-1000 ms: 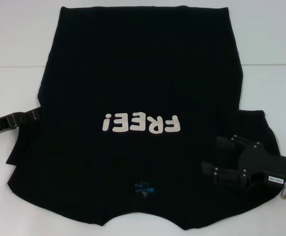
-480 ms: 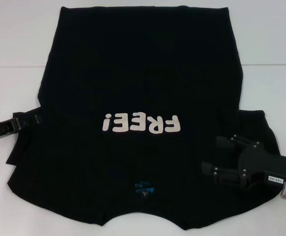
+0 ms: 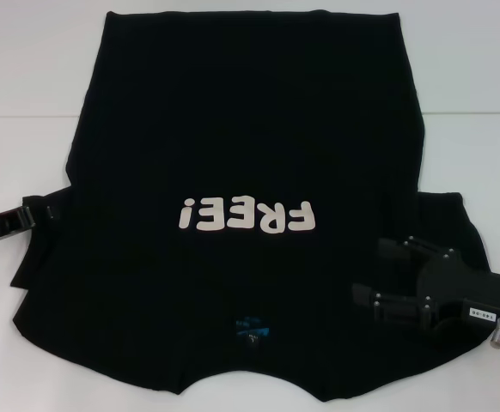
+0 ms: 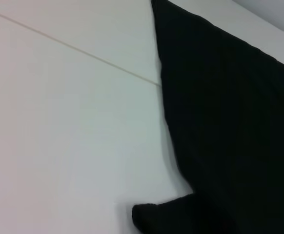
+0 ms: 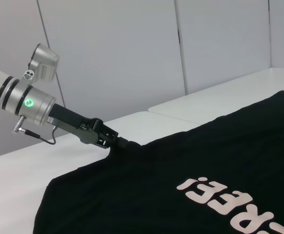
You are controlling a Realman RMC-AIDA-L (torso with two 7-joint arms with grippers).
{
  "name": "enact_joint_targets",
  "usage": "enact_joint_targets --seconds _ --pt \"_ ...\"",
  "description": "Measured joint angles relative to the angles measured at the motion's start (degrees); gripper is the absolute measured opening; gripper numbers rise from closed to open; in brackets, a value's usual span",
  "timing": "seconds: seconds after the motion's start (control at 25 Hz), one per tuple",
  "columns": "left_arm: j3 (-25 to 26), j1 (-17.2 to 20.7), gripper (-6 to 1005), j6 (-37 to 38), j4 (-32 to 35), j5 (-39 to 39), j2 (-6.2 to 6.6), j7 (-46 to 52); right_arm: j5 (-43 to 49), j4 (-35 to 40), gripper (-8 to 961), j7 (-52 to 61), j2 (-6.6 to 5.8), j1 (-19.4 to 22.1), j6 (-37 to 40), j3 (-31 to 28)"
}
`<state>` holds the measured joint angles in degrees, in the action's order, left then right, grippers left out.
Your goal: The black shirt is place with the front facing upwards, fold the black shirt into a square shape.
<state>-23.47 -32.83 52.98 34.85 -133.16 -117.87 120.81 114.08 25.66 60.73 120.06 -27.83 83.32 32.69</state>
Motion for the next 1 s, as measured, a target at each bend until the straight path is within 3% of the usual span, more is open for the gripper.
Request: enact_joint_targets --seconds 0.32,0.72,1.0 --pt "-0.2 -0.2 143 -0.5 -0.2 -0.4 -0.04 0.0 0.0 0.0 941 0.0 0.0 -0.1 0.1 0.0" --pt "-1.4 -0.4 3 -1.9 1.3 -0.6 0.22 -0.2 0.0 0.0 941 0.0 0.0 -0.1 0.6 0.0" --pt "-1.4 -0.4 3 -4.1 4.0 -1.7 0.35 -0.2 0.0 0.0 942 0.0 0.0 0.1 0.9 0.0"
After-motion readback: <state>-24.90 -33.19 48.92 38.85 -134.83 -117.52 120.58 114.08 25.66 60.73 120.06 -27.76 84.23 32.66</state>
